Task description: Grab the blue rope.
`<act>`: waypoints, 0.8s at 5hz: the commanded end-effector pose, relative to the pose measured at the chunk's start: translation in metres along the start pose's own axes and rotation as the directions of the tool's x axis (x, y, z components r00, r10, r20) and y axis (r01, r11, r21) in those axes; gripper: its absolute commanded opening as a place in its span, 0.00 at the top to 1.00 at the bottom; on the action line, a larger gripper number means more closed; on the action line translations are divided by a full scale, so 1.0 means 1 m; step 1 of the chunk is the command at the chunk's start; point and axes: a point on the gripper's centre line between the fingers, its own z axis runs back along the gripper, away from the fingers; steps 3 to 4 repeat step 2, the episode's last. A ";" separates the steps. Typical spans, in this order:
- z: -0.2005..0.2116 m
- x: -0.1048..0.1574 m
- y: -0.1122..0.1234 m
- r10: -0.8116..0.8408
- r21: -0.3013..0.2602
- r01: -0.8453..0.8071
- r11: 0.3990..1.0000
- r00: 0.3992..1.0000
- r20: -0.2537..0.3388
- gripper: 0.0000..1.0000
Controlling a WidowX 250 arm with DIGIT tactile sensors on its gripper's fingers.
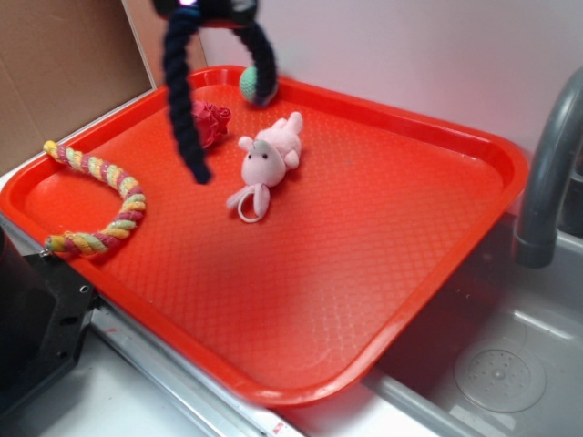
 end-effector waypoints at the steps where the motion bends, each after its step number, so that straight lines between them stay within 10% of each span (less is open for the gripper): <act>1: 0.011 -0.003 0.027 0.114 -0.072 -0.109 0.991 0.992 0.060 1.00; 4: 0.012 0.003 0.028 0.138 -0.033 -0.137 0.990 0.989 0.053 1.00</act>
